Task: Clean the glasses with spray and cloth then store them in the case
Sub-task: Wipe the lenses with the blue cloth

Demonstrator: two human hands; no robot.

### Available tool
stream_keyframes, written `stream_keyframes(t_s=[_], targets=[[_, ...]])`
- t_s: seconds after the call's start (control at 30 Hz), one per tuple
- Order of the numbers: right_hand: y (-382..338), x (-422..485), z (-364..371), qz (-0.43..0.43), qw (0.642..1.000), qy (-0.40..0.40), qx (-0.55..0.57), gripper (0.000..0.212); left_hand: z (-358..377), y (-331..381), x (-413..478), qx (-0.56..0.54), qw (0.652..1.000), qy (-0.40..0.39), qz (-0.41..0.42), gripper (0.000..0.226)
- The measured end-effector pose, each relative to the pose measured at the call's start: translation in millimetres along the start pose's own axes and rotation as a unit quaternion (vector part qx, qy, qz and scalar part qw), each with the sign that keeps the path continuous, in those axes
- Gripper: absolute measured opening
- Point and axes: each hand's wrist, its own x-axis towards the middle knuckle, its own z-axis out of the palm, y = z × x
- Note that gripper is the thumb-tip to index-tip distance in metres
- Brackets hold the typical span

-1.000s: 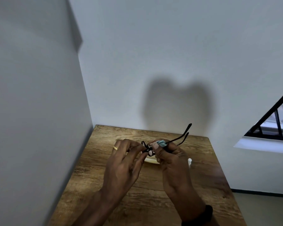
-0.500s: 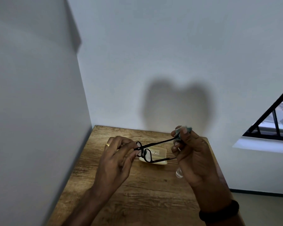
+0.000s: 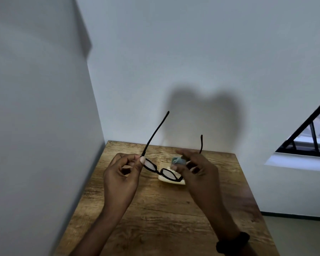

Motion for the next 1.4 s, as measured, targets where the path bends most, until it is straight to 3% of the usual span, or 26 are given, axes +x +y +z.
stream_keyframes(t_s=[0.13, 0.23, 0.53, 0.7, 0.8, 0.87, 0.97, 1.03, 1.2, 1.4], targets=[[7, -10, 21, -0.158, 0.959, 0.000, -0.235, 0.032, 3, 2, 2, 0.019, 1.000, 0.016, -0.012, 0.007], [18, -16, 33, -0.188, 0.927, -0.014, -0.323, 0.034, 3, 5, 2, 0.027, 0.999, 0.027, -0.017, 0.008], [33, -15, 43, -0.233, 0.903, -0.021, -0.361, 0.028, 2, -1, 4, 0.004, 0.997, 0.019, -0.073, 0.015], [31, -5, 32, -0.240, 0.895, -0.046, -0.374, 0.025, -2, -9, 4, 0.026, 0.992, -0.036, -0.115, 0.021], [28, 2, 22, -0.224, 0.882, -0.079, -0.406, 0.025, -7, -6, 3, 0.063, 0.993, -0.076, -0.063, 0.024], [28, 6, 16, -0.209, 0.873, -0.109, -0.427, 0.023, -11, -8, 4, 0.113, 0.987, -0.115, 0.026, 0.026], [27, 11, 12, -0.196, 0.864, -0.151, -0.439, 0.019, -18, -20, 13, 0.228, 0.935, -0.164, 0.217, 0.033], [26, 12, 9, -0.180, 0.872, -0.170, -0.423, 0.015, -20, -25, 19, 0.267, 0.897, -0.190, 0.295, 0.044], [23, 14, 0, -0.154, 0.907, -0.173, -0.352, 0.017, -20, -24, 18, 0.271, 0.876, -0.205, 0.343, 0.027], [24, 12, -3, -0.129, 0.948, -0.150, -0.249, 0.015, -20, -21, 10, 0.270, 0.886, -0.165, 0.340, 0.021]])
